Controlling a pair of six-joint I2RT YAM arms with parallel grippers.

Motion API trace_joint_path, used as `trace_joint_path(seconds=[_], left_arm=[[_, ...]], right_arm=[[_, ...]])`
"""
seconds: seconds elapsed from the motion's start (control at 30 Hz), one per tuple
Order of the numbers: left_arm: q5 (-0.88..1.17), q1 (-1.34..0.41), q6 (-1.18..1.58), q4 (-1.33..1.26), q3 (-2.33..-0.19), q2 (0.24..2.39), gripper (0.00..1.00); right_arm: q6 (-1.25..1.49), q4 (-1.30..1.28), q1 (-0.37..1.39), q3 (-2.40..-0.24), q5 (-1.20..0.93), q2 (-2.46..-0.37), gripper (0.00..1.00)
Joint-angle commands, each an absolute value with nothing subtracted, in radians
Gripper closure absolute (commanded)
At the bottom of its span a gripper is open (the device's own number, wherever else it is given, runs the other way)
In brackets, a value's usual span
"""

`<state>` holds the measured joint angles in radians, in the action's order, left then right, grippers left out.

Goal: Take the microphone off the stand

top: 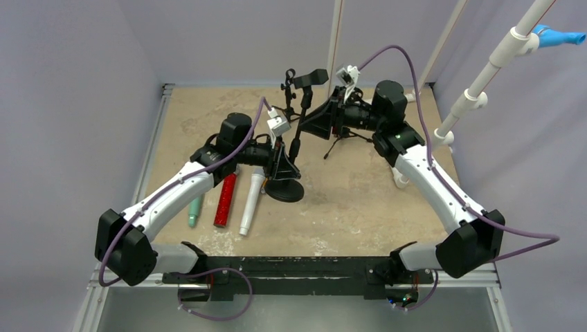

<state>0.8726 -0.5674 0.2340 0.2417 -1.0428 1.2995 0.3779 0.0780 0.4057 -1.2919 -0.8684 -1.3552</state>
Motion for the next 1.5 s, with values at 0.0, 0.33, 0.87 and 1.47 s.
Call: trace_joint_path(seconds=[0.0,0.33,0.87,1.47], left_arm=[[0.867,-0.558,0.261,0.115,-1.122,1.26,1.0],[0.803,-0.558,0.275,0.145,-1.172,1.304,1.0],[0.82,-0.562,0.258,0.124,-1.142,1.309,1.0],[1.199,-0.561,0.343,-0.18,-0.962,1.197,1.0]], right_arm=[[0.328,0.025,0.417,-1.263,-0.925,-1.328,0.59],[0.364,0.089,0.46,-1.185,-0.929,-1.35,0.57],[0.374,0.137,0.499,-1.195,-0.938,-1.406,0.99],[0.249,0.082,0.392,-1.21,-1.102,-1.415,0.63]])
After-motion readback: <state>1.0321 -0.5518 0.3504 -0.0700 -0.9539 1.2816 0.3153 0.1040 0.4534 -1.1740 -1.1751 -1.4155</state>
